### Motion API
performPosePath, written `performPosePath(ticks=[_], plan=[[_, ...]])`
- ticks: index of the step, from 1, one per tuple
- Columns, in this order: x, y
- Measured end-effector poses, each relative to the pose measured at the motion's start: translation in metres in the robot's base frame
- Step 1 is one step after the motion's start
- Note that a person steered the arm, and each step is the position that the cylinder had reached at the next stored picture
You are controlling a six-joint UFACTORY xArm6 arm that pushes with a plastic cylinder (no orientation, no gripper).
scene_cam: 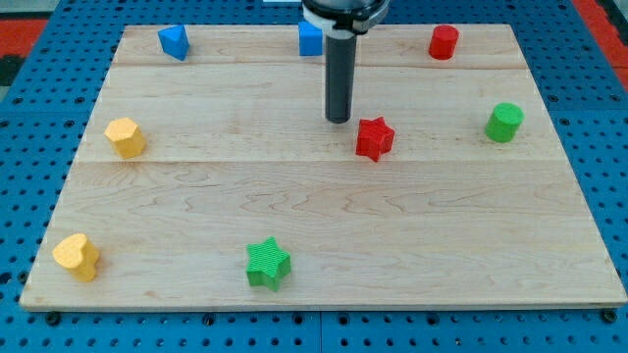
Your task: Move the red star at the bottom right of the board
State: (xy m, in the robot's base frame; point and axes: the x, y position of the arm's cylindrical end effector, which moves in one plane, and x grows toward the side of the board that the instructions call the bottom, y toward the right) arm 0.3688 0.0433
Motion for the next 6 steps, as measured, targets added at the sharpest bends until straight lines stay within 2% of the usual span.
performPosePath(ticks=[2,3,4,5,6], plan=[[0.129,0.079],[0.109,0.053],[0.143,0.055],[0.184,0.124],[0.178,0.130]])
